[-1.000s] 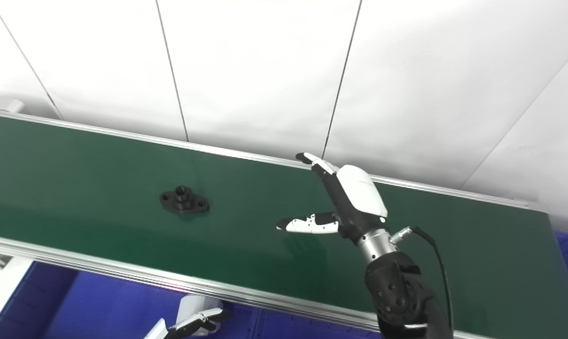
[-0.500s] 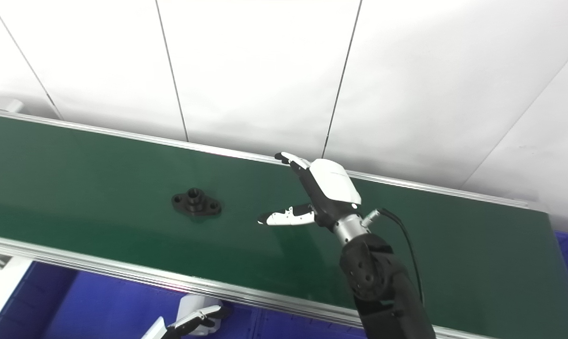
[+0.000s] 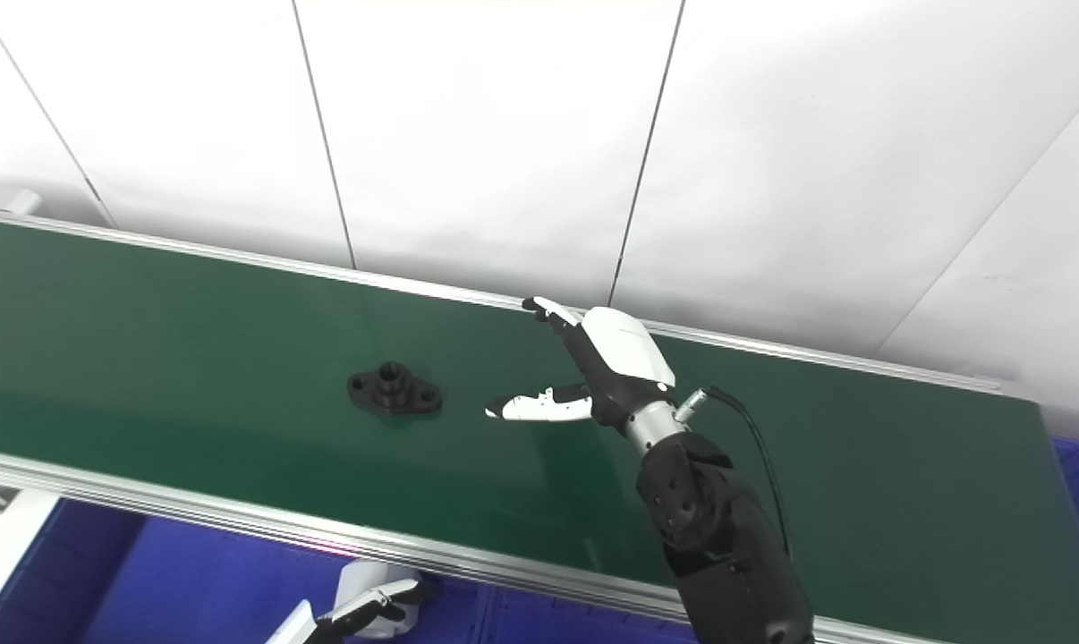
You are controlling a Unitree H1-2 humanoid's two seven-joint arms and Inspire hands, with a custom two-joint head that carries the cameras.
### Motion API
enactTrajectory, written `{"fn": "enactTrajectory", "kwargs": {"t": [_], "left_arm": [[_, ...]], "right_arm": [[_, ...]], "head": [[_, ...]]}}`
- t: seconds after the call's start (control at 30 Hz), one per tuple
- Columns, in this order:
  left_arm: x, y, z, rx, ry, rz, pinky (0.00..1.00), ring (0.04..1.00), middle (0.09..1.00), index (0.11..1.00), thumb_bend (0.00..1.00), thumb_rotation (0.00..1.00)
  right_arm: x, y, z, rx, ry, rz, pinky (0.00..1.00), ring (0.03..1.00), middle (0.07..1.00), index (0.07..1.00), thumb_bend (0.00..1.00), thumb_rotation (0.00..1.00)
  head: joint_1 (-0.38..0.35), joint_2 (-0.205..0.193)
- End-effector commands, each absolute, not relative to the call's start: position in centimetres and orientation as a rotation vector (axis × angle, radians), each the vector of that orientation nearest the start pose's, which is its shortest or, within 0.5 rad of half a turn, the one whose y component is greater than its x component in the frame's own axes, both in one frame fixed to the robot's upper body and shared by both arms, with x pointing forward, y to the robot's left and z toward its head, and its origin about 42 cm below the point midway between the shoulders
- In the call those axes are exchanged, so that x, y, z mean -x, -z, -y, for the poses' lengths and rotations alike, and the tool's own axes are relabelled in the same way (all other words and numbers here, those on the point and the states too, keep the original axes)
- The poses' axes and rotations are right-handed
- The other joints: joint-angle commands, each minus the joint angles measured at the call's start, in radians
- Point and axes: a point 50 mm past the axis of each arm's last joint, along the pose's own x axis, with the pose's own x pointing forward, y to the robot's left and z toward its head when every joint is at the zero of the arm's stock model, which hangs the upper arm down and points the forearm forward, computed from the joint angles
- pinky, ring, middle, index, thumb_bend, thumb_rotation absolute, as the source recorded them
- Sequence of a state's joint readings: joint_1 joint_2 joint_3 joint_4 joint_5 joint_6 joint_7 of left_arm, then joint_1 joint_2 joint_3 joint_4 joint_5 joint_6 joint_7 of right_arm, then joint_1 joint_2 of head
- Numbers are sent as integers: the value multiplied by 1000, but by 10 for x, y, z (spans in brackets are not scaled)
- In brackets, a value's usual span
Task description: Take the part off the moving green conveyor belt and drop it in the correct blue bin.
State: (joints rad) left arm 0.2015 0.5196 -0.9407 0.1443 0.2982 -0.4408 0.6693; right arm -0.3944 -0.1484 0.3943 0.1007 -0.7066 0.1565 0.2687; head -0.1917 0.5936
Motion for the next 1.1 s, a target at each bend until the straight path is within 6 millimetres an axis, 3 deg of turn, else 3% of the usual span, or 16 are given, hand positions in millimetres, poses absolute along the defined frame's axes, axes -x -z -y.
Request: {"fn": "enactTrajectory", "kwargs": {"t": [0.0,0.3,0.53,0.87,1.07], "left_arm": [[-96,-14,-213,-430,445,142,733,820,861,838,825,446],[-96,-14,-209,-427,445,148,726,815,861,835,821,431],[-96,-14,-208,-424,444,149,720,812,860,838,824,434],[-96,-15,-207,-423,440,153,722,810,860,839,812,420],[-95,-17,-208,-419,439,149,726,812,861,840,818,426]], "right_arm": [[-389,-185,116,980,-518,215,765,841,876,902,715,691],[-397,-201,107,1049,-609,217,753,818,850,867,738,657],[-406,-216,95,1179,-680,224,743,805,817,828,816,580],[-410,-212,84,1274,-718,204,750,809,820,822,874,434],[-412,-203,83,1291,-727,191,732,807,823,824,879,401]], "head": [[3,2],[16,9],[22,15],[26,26],[27,31]]}}
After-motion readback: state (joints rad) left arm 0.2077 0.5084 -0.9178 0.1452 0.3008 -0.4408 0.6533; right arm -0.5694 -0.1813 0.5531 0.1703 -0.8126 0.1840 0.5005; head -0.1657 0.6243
